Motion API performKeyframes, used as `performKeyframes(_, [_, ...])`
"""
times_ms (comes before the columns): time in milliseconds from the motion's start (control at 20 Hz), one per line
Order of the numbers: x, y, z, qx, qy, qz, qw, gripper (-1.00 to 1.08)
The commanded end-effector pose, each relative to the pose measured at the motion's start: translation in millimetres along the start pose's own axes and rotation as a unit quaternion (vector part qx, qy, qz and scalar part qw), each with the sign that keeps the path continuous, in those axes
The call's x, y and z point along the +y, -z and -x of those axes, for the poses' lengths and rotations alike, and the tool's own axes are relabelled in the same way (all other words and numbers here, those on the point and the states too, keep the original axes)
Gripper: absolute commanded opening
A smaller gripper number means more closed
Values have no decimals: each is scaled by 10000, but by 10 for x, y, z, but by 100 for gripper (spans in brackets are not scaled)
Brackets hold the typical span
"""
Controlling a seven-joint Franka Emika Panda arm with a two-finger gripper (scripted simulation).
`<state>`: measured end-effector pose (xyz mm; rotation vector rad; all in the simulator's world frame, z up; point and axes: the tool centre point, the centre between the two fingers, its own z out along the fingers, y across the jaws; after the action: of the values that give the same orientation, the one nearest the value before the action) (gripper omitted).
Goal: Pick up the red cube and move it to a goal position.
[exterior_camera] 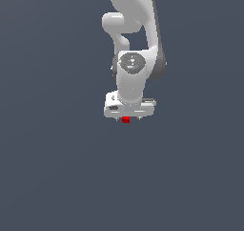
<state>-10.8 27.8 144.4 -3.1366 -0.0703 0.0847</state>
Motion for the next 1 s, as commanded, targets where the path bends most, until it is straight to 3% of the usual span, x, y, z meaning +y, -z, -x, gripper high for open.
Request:
performKeyframes(0, [0,0,0,0,0,0,10000,100])
performKeyframes(500, [12,-174,120,38,-139,-1,9999,100])
performKeyframes(950, [28,-634,424,137,-500,-3,9987,100])
